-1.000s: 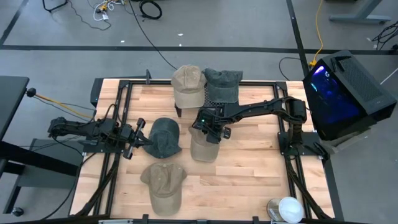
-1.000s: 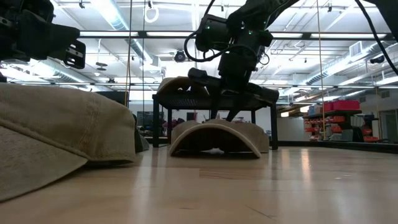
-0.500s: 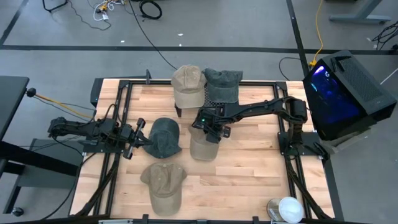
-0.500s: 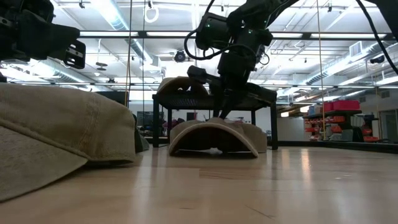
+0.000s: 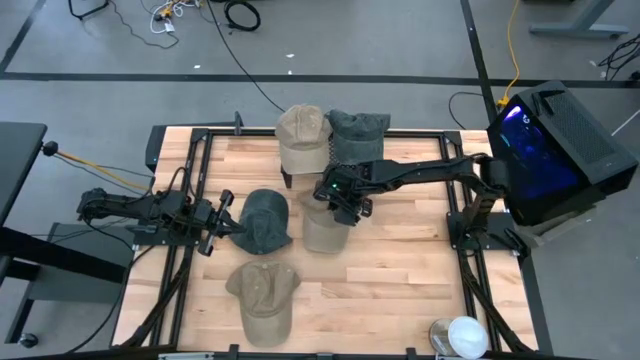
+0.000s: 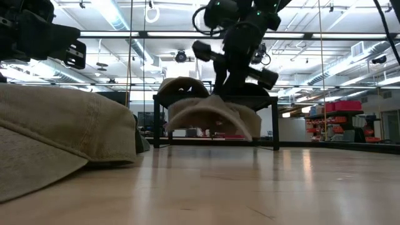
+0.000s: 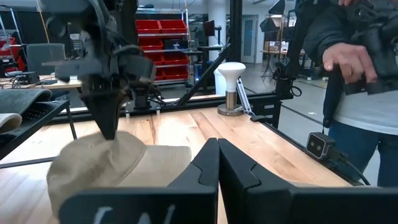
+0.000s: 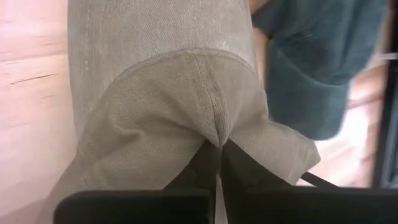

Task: Pick & Place hat
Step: Stack the top brown cap on the other brown cap on the shelf

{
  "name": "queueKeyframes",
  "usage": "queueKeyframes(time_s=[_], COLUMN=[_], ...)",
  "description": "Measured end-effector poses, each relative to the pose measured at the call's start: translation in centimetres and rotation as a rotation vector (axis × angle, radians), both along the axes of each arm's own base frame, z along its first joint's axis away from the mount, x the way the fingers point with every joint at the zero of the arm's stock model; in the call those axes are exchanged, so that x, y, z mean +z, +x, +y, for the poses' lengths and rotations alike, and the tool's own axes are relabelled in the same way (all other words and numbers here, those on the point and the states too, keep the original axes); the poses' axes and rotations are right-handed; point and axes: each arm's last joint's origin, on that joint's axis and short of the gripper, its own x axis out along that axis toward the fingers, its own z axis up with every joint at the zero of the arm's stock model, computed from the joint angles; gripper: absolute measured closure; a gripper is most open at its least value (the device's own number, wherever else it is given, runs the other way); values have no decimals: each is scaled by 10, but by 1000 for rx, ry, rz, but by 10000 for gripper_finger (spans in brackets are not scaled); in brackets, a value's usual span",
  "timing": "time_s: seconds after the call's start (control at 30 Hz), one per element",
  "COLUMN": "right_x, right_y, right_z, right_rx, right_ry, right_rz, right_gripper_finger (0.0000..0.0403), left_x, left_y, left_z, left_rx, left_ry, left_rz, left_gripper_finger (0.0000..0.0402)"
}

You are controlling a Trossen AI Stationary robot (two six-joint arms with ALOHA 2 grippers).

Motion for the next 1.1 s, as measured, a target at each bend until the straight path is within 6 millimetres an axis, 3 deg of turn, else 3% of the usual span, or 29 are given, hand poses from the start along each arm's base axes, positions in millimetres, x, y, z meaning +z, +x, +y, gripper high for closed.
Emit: queueKeyframes(time_s=[0.57, 0.8, 1.1], right_x=[82, 106, 125], right_y=[-35, -44, -41], right_z=[20, 20, 15], right_rx=[92, 112, 80], right_ry=[-73, -177, -403], right_rz=[-278, -394, -535], right_gripper_finger=[399, 399, 399], left_x=[0, 0, 0], left_y=[0, 0, 0], left_z=[0, 0, 0], left_rx=[0, 0, 0], left_ry=[0, 0, 0], left_rz=[0, 0, 0], left_gripper_finger=[399, 399, 399])
